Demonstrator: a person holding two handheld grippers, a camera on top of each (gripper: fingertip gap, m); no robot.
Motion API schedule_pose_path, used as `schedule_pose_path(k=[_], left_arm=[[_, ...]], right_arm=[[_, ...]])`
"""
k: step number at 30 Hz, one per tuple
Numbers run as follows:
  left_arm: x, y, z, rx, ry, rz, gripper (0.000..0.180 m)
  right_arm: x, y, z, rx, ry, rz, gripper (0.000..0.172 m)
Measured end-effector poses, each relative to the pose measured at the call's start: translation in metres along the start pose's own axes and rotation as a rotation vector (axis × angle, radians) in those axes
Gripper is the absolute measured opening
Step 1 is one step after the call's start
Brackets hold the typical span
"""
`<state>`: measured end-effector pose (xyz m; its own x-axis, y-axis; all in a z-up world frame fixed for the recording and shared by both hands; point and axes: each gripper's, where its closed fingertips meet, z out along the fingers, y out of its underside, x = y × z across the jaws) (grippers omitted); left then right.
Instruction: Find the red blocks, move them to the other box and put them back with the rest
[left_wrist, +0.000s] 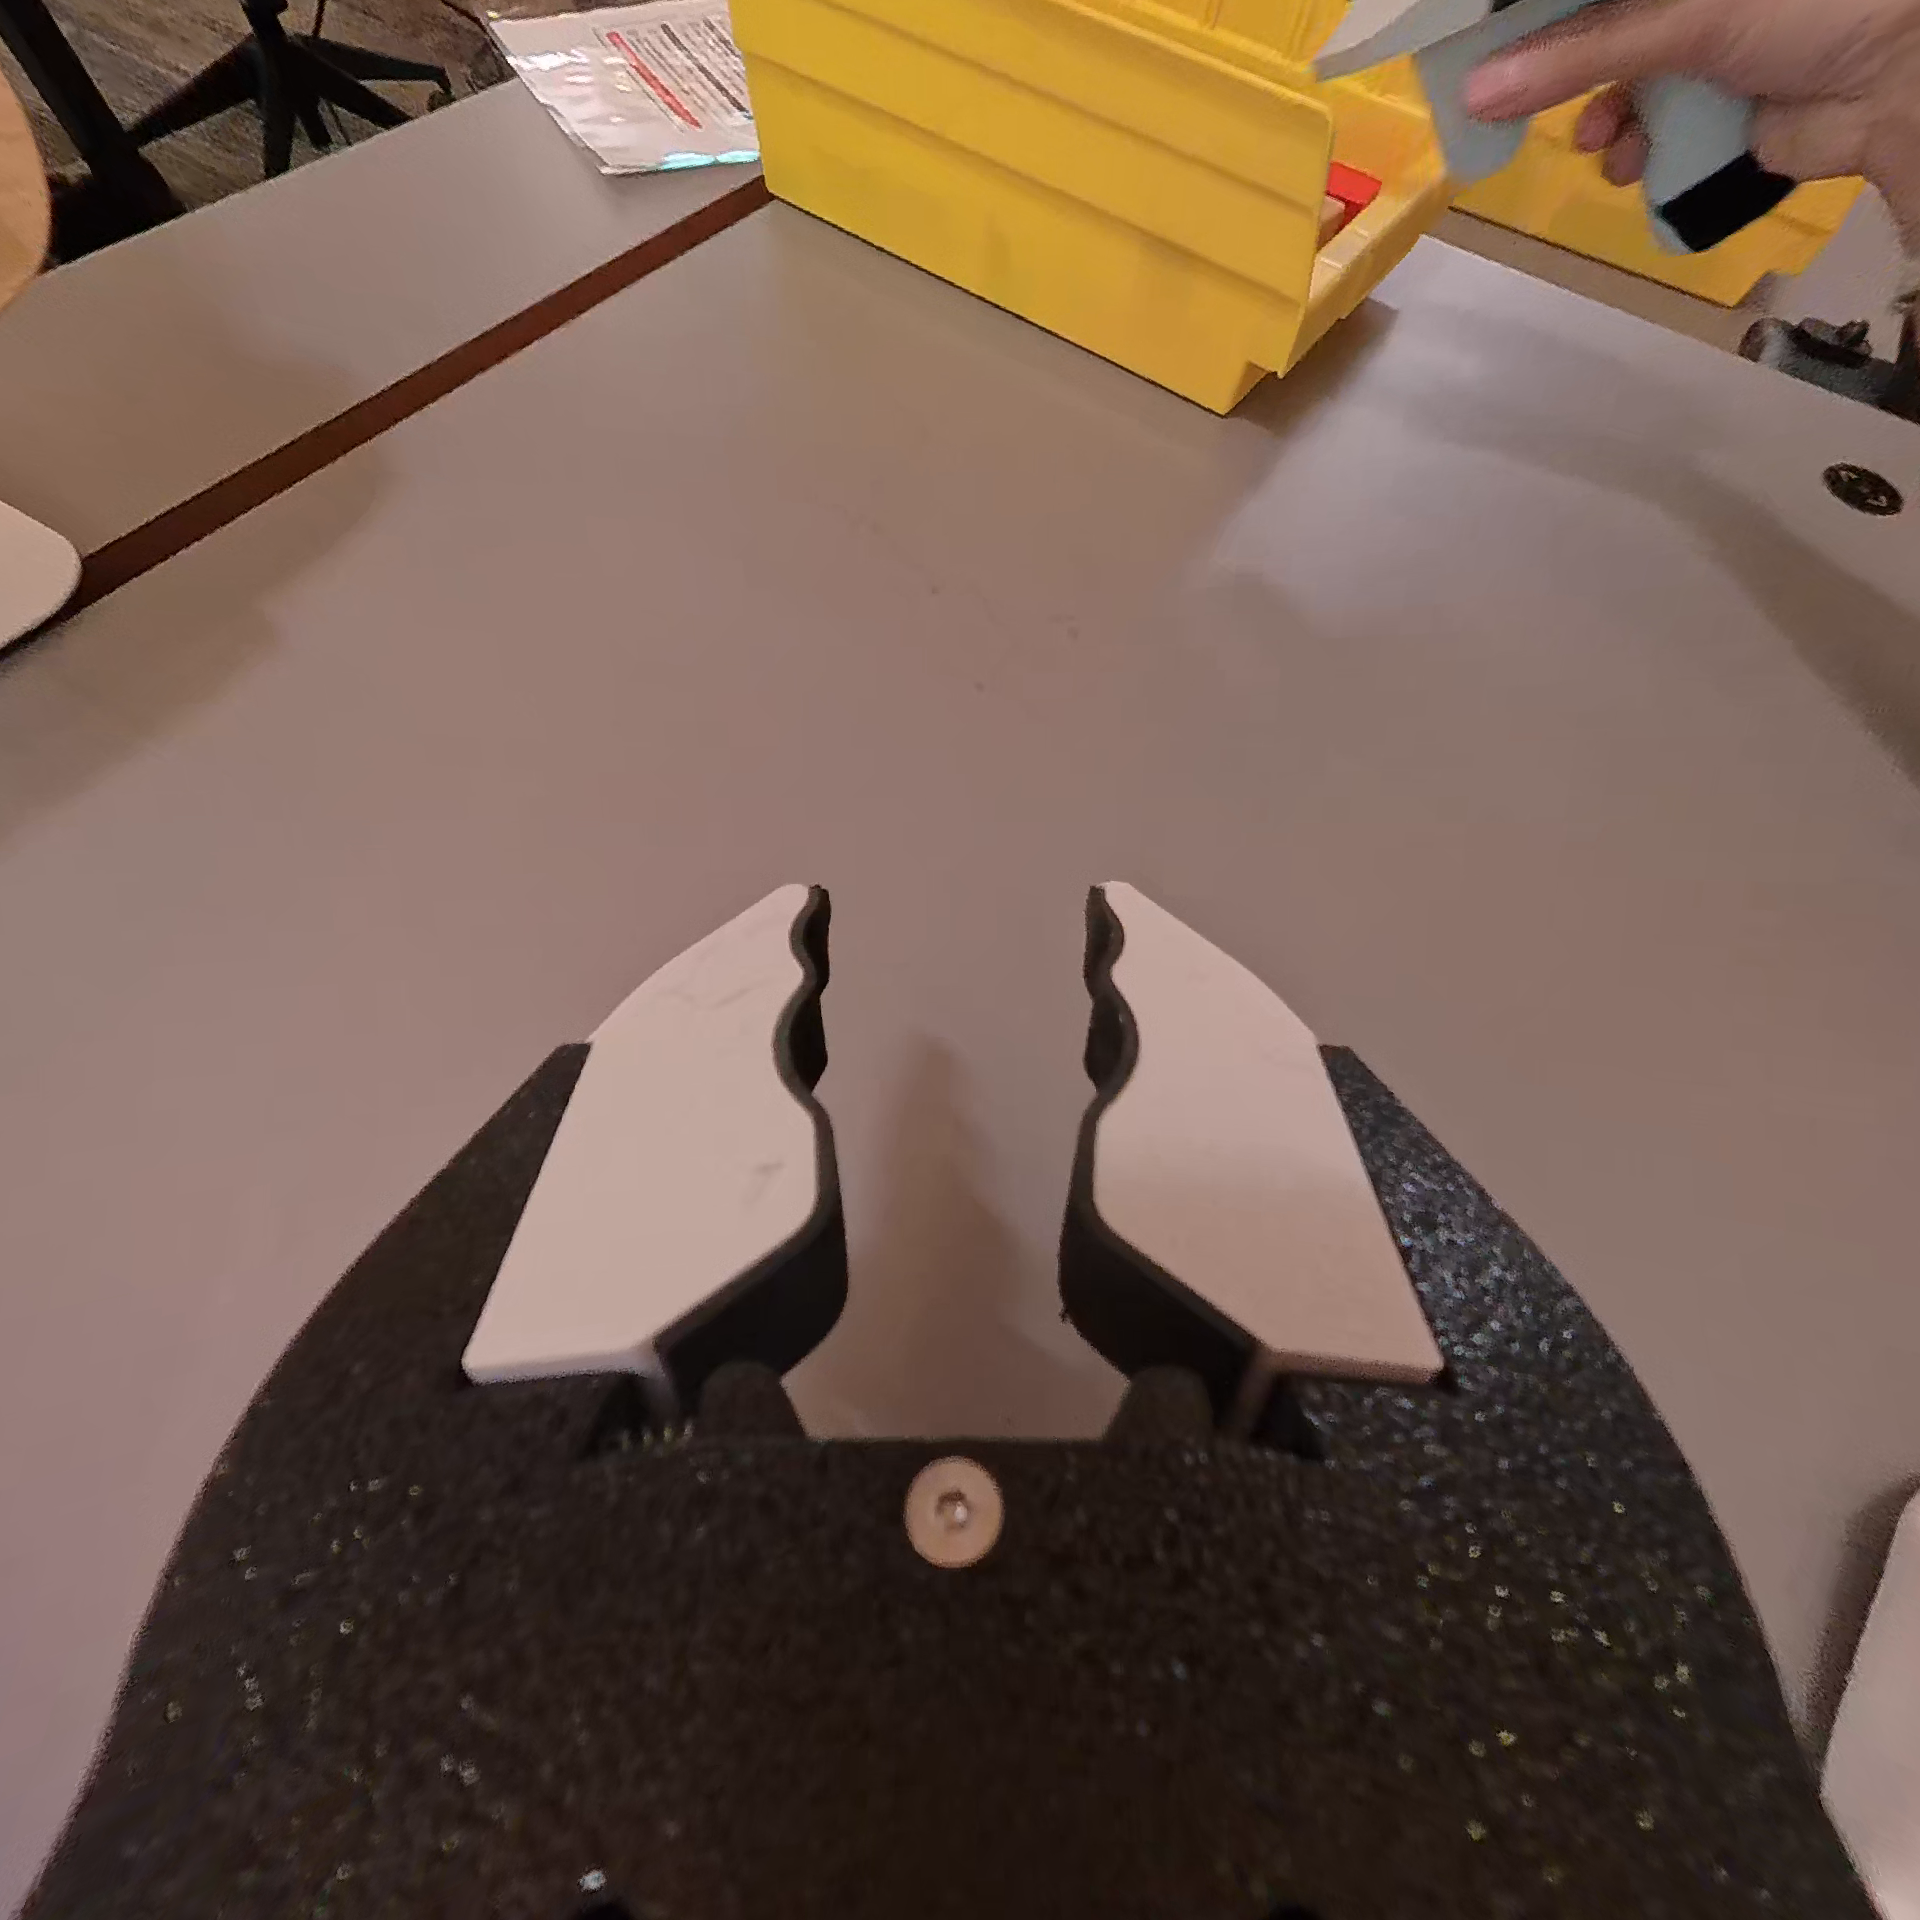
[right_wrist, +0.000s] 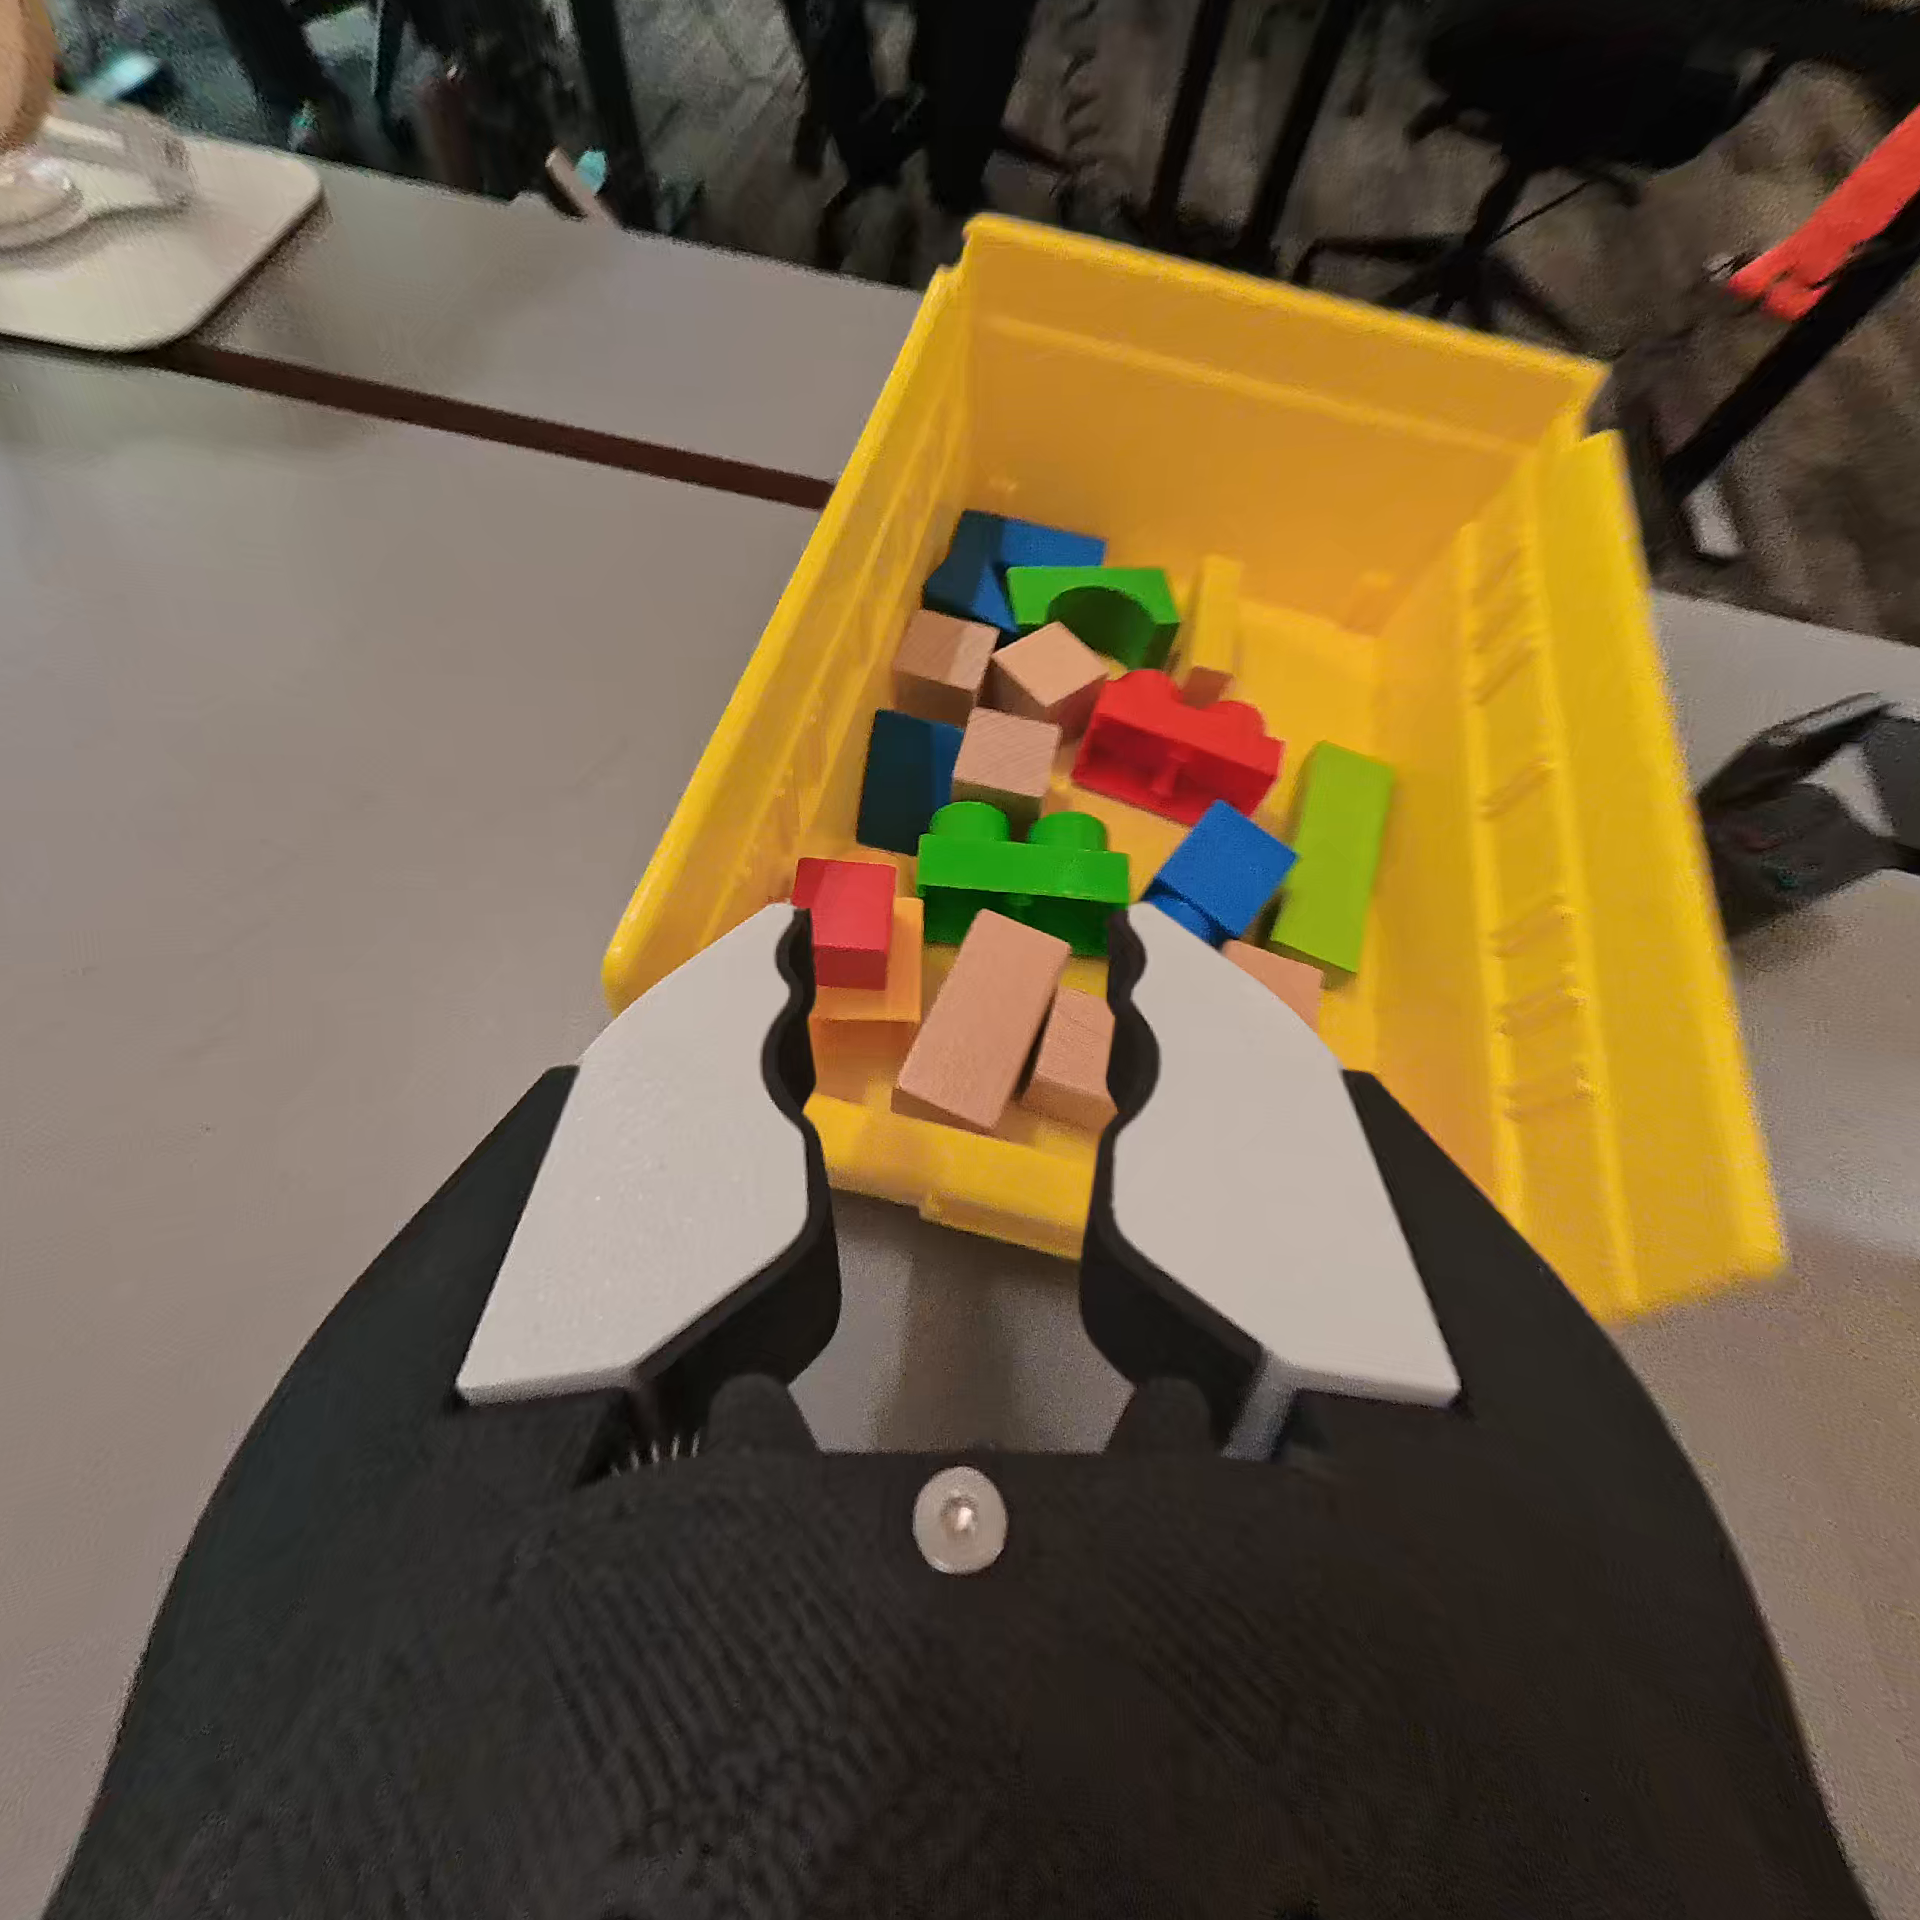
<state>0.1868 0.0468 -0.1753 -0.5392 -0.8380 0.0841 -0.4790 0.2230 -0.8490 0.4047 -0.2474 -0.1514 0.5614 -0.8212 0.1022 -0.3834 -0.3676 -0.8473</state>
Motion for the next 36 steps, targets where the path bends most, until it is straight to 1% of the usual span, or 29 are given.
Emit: schedule_pose_path(k=[3, 8, 10, 12, 15, 19, 21, 24, 26, 28, 31, 33, 36], left_arm=[[-0.007, -0.004, -0.005, 0.017, -0.025, -0.007, 0.047], [-0.029, -0.006, -0.019, 0.030, -0.107, -0.026, 0.047], [-0.041, -0.004, -0.031, 0.032, -0.153, -0.034, 0.047], [-0.055, 0.000, -0.045, 0.027, -0.206, -0.045, 0.047], [-0.078, 0.009, -0.072, 0.012, -0.306, -0.067, 0.048], [-0.109, 0.018, -0.119, 0.018, -0.447, -0.136, 0.049], [-0.125, 0.021, -0.149, 0.019, -0.520, -0.186, 0.051], [-0.150, 0.028, -0.203, 0.021, -0.646, -0.235, 0.051], [-0.166, 0.045, -0.234, -0.035, -0.696, -0.283, 0.051], [-0.185, 0.068, -0.263, -0.137, -0.761, -0.356, 0.054], [-0.209, 0.099, -0.302, -0.245, -0.853, -0.505, 0.058], [-0.220, 0.116, -0.312, -0.304, -0.851, -0.577, 0.059], [-0.226, 0.149, -0.314, -0.488, -0.828, -0.686, 0.060]], right_arm=[[-0.005, -0.012, -0.037, 0.106, 0.048, -0.005, 0.060], [-0.030, -0.038, -0.097, 0.398, 0.111, -0.002, 0.064], [-0.034, -0.043, -0.114, 0.483, 0.153, 0.014, 0.064], [-0.043, -0.051, -0.126, 0.561, 0.145, 0.021, 0.066], [-0.057, -0.058, -0.133, 0.633, 0.118, 0.040, 0.066], [-0.088, -0.061, -0.131, 0.699, 0.021, 0.033, 0.067], [-0.097, -0.060, -0.127, 0.708, 0.009, 0.022, 0.065], [-0.109, -0.065, -0.122, 0.715, -0.042, 0.026, 0.065], [-0.120, -0.065, -0.117, 0.712, -0.085, 0.015, 0.064], [-0.127, -0.062, -0.112, 0.681, -0.118, 0.003, 0.064], [-0.129, -0.065, -0.114, 0.697, -0.125, 0.008, 0.063], [-0.130, -0.067, -0.116, 0.709, -0.129, 0.021, 0.061], [-0.131, -0.068, -0.118, 0.710, -0.123, 0.040, 0.060]])
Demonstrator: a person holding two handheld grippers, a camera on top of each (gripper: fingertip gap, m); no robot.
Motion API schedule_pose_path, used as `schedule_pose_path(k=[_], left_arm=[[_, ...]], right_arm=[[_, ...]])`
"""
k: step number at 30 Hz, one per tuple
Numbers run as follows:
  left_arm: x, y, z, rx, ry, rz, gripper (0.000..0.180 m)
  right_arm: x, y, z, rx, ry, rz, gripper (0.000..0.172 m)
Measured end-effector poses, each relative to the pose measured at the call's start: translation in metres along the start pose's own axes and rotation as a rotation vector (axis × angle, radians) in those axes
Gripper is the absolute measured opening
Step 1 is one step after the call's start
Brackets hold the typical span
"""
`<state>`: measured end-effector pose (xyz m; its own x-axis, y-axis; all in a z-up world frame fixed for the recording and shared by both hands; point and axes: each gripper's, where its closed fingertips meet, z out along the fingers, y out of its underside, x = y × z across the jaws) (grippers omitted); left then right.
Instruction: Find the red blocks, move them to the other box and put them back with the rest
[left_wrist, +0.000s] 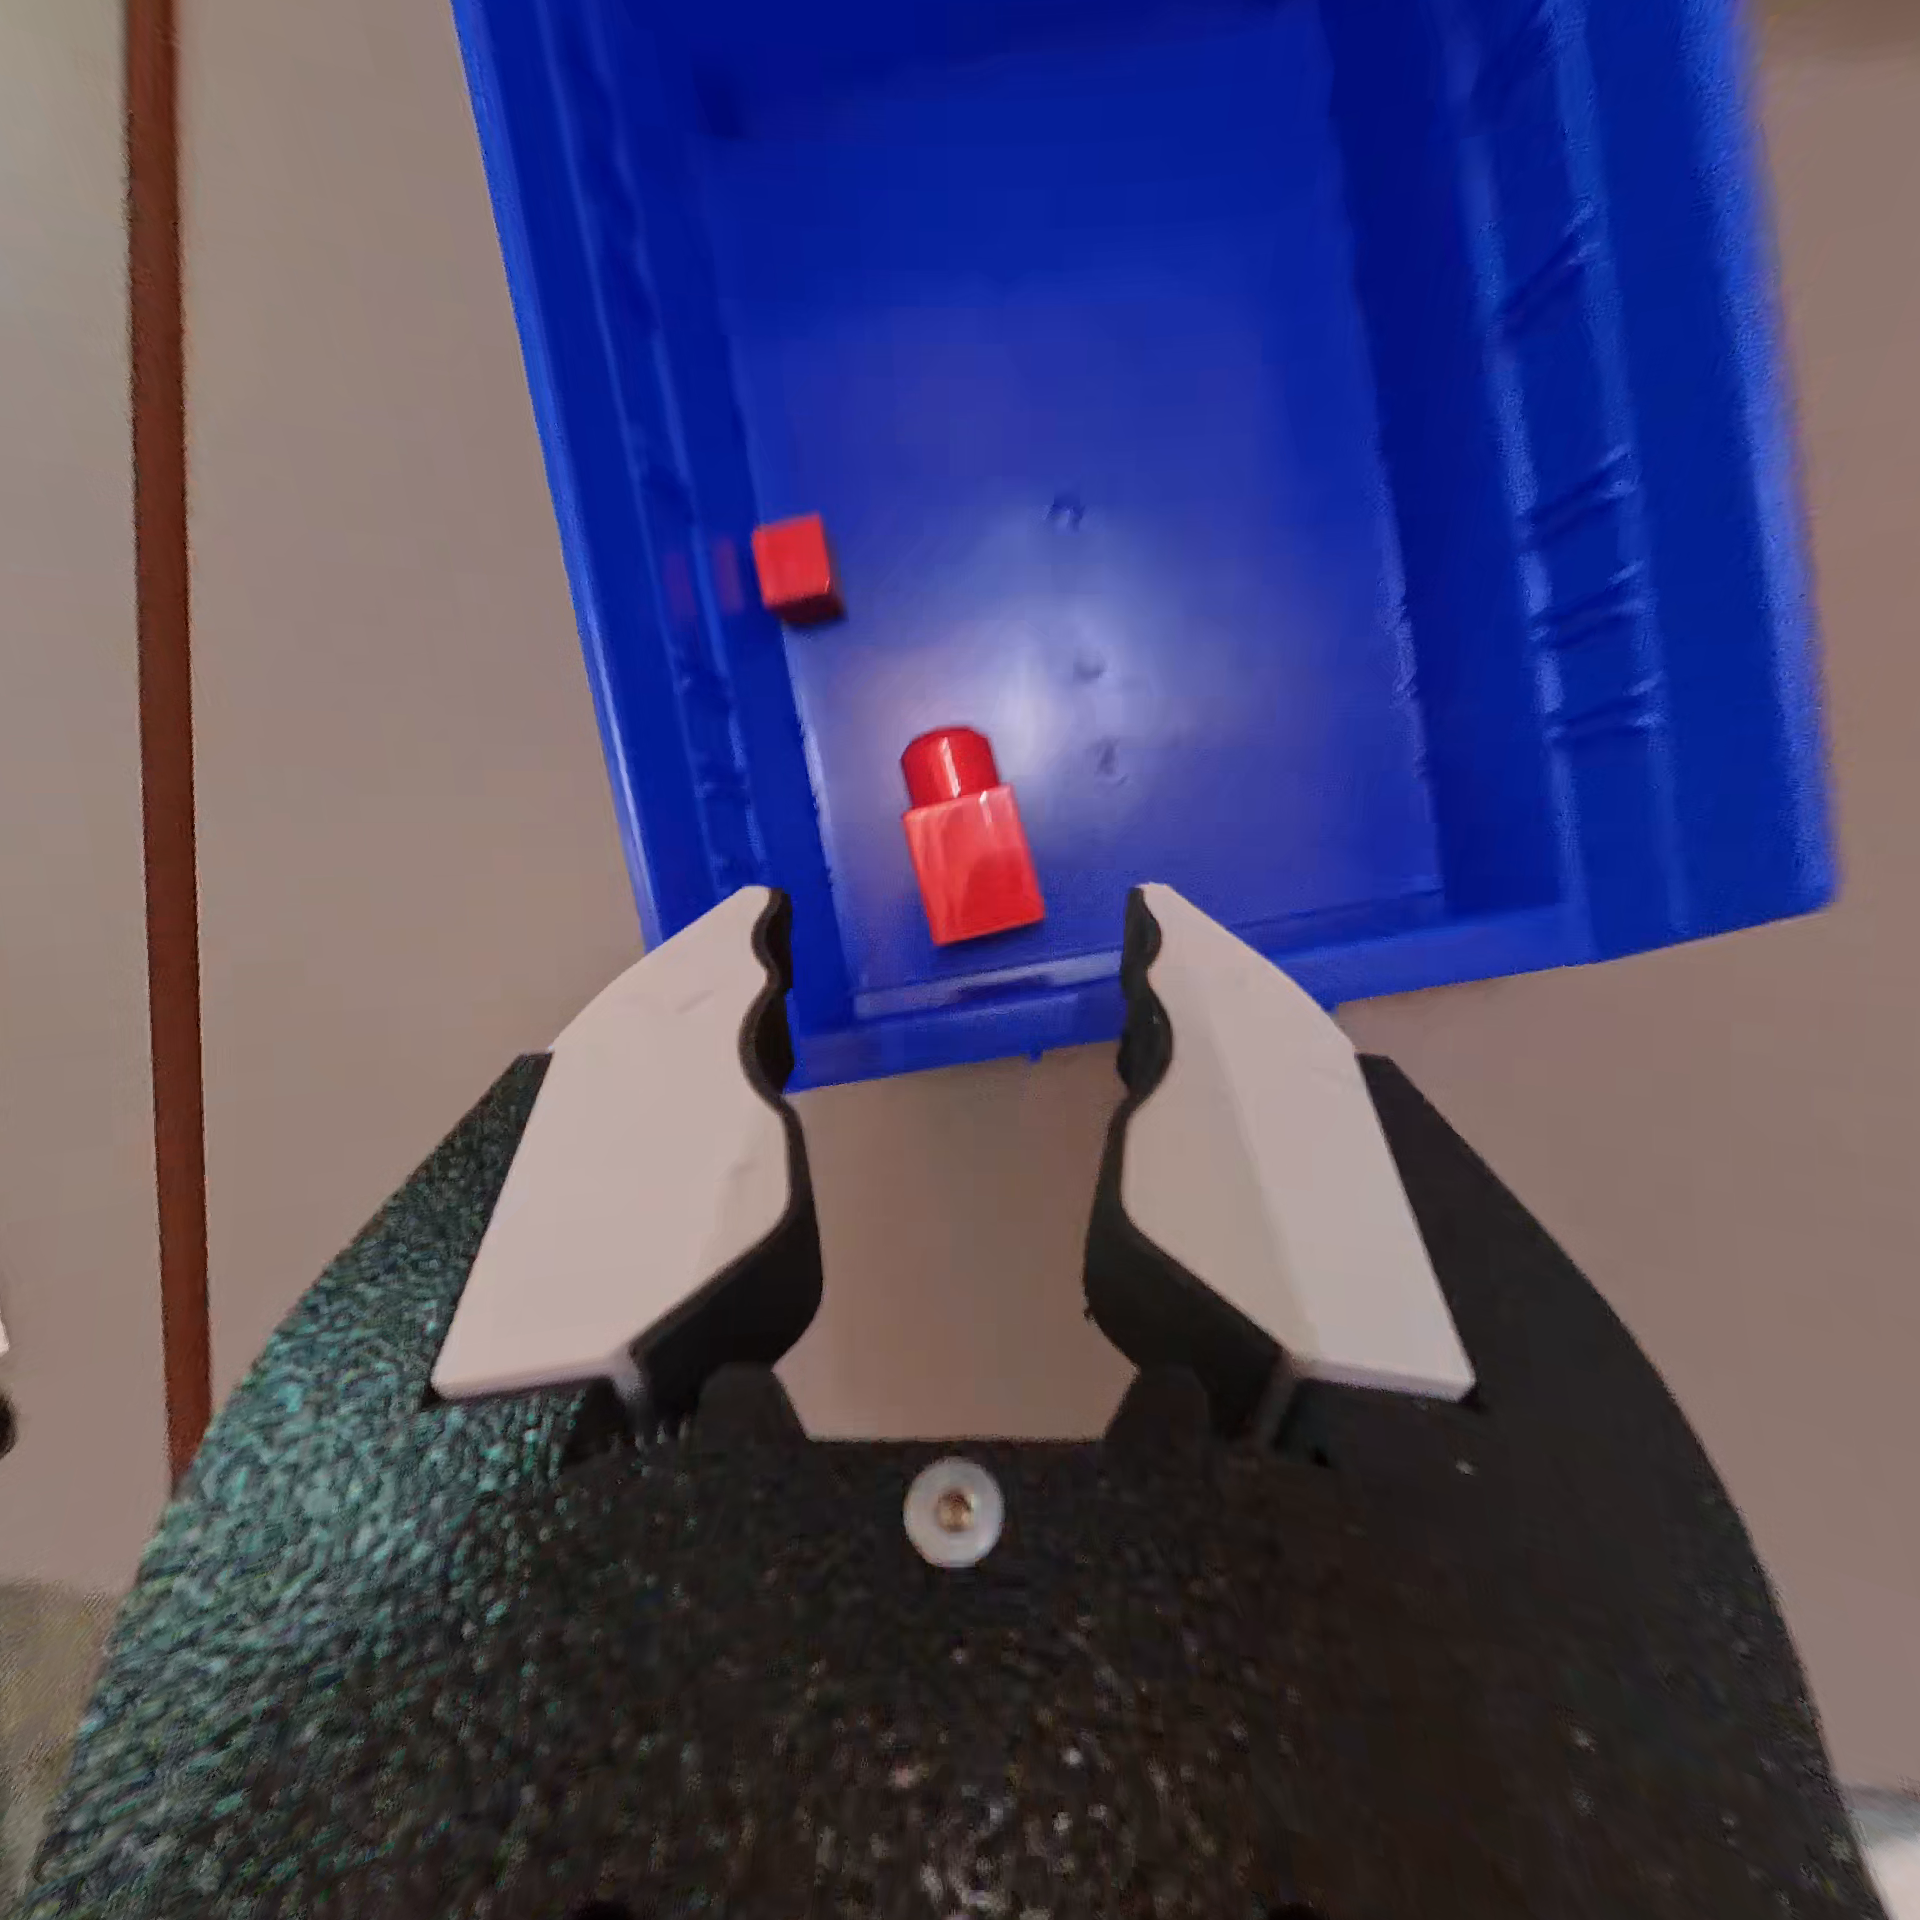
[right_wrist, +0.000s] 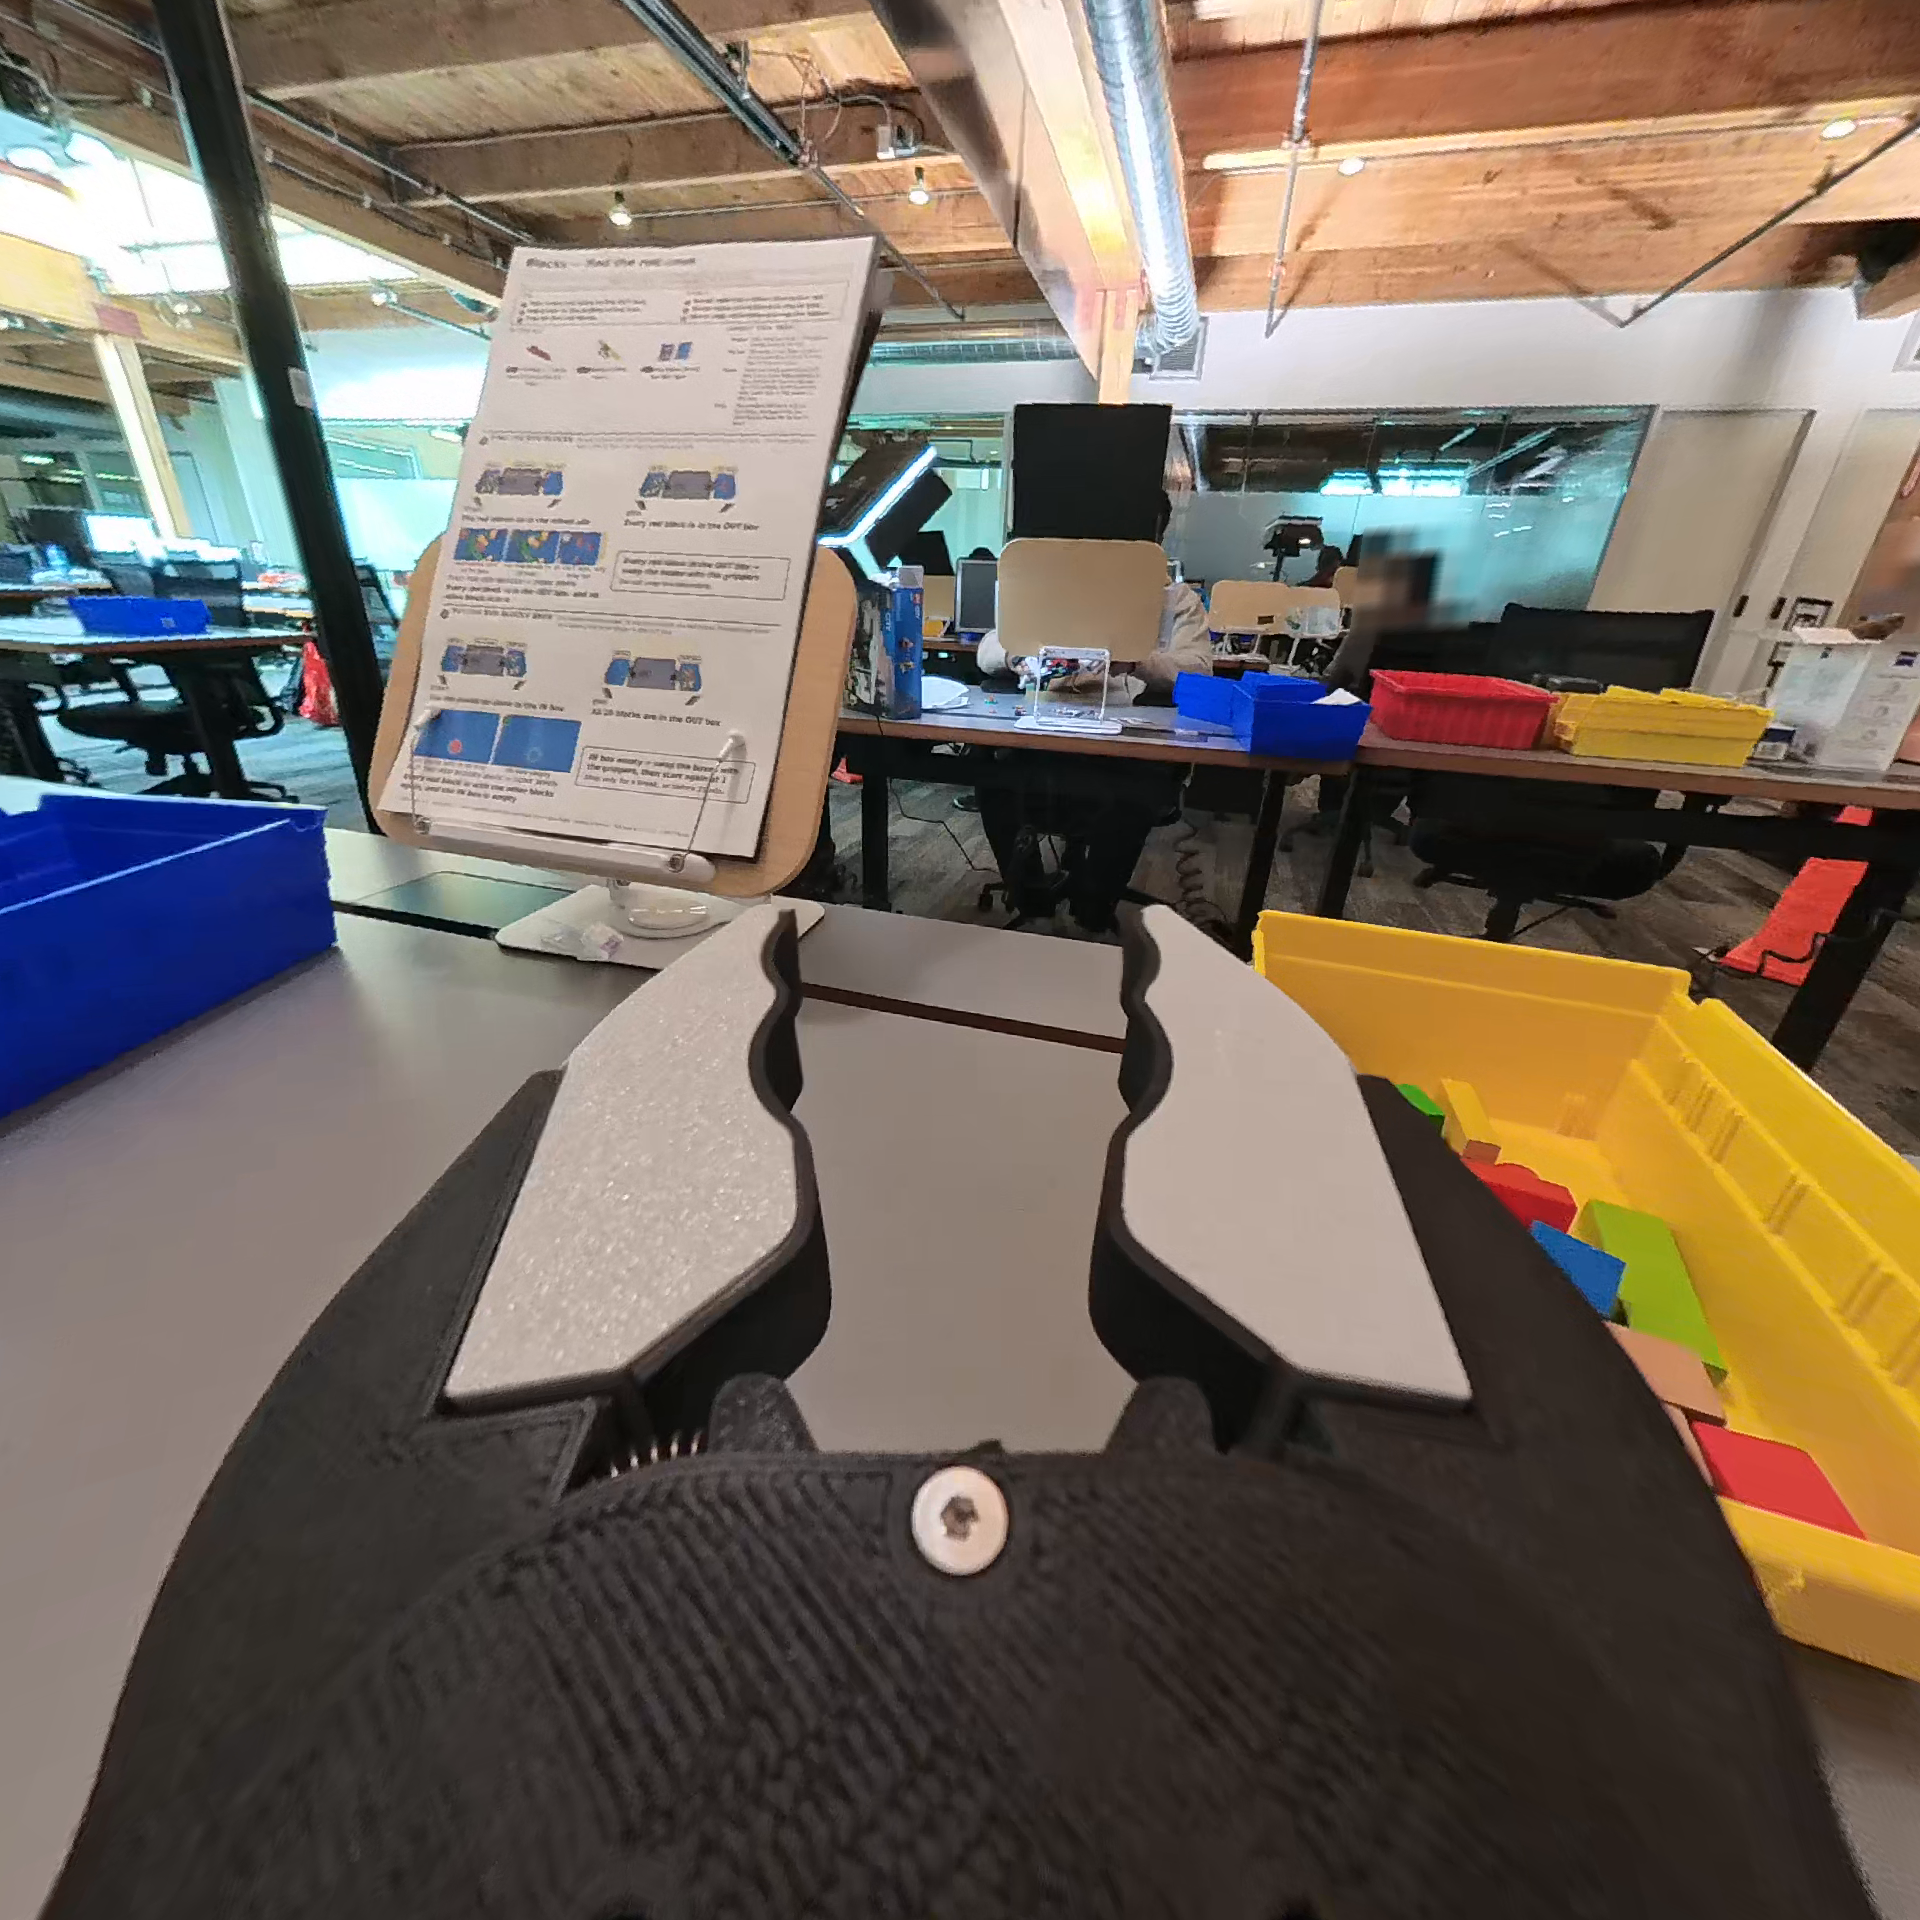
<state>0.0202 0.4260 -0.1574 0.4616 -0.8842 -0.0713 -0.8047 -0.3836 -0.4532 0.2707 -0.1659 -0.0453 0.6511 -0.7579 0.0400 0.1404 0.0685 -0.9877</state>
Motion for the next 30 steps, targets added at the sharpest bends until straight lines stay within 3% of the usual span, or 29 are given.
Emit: schedule_pose_path(k=[7, 11, 17, 18, 23, 30], left_arm=[[0.001, 0.018, 0.052, -0.267, 0.028, -0.070, 0.059], [0.010, 0.023, 0.065, -0.330, 0.030, -0.083, 0.052], [-0.001, 0.034, 0.079, -0.405, -0.076, -0.055, 0.051], [0.001, 0.031, 0.080, -0.378, -0.054, -0.072, 0.035], [0.017, 0.008, 0.064, -0.219, 0.009, -0.003, 0.035], [0.110, -0.072, -0.037, 0.346, 0.266, 0.177, 0.034]], right_arm=[[-0.026, 0.014, 0.006, -0.041, -0.090, -0.019, 0.059], [-0.029, 0.012, 0.007, -0.030, -0.111, -0.041, 0.059], [-0.031, 0.016, 0.008, -0.027, -0.150, 0.014, 0.058], [-0.031, 0.017, 0.008, -0.031, -0.151, 0.015, 0.058], [-0.026, 0.020, 0.007, -0.033, -0.147, 0.016, 0.058], [-0.059, 0.030, 0.015, -0.056, -0.294, -0.001, 0.059]])
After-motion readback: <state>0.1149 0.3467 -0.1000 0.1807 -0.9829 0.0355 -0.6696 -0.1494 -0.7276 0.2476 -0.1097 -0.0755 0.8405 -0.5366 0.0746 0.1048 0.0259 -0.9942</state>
